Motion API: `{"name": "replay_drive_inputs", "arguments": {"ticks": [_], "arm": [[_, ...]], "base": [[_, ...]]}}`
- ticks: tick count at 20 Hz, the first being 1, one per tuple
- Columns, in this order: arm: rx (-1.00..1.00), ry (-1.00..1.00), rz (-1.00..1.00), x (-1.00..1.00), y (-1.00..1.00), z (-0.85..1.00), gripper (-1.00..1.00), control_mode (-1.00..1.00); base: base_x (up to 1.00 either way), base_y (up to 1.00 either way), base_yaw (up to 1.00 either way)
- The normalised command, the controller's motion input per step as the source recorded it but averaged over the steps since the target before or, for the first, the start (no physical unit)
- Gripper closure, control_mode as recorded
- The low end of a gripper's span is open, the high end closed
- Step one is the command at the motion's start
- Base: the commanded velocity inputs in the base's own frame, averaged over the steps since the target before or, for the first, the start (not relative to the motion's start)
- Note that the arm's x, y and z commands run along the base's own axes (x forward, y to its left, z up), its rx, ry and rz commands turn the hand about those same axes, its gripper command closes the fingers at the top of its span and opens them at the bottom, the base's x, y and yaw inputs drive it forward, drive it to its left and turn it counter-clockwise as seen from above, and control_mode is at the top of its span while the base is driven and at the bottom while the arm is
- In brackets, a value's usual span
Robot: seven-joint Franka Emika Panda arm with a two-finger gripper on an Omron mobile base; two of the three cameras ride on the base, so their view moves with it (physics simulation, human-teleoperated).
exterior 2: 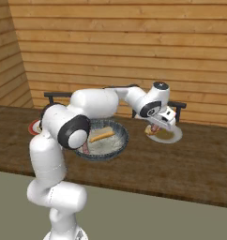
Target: Place one bun and one sausage from the bowl on each plate.
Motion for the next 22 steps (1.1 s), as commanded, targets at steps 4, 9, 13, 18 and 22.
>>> {"name": "replay_drive_inputs", "arguments": {"ticks": [4, 9, 13, 18, 22], "arm": [[0.15, -0.01, -0.01, 0.33, -0.24, -0.56, 1.00, -1.00], [0.07, -0.01, 0.00, 0.32, -0.01, -0.51, 1.00, -1.00], [0.03, -0.04, -0.01, 0.59, 0.00, -0.33, 1.00, -1.00], [0.00, -0.07, -0.03, 0.35, 0.00, -0.42, 1.00, -1.00], [0.00, -0.06, -0.07, 0.07, 0.00, -0.46, 1.00, -1.00]], "base": [[0.00, 0.00, 0.00], [0.00, 0.00, 0.00], [0.00, 0.00, 0.00], [0.00, 0.00, 0.00], [0.00, 0.00, 0.00]]}}
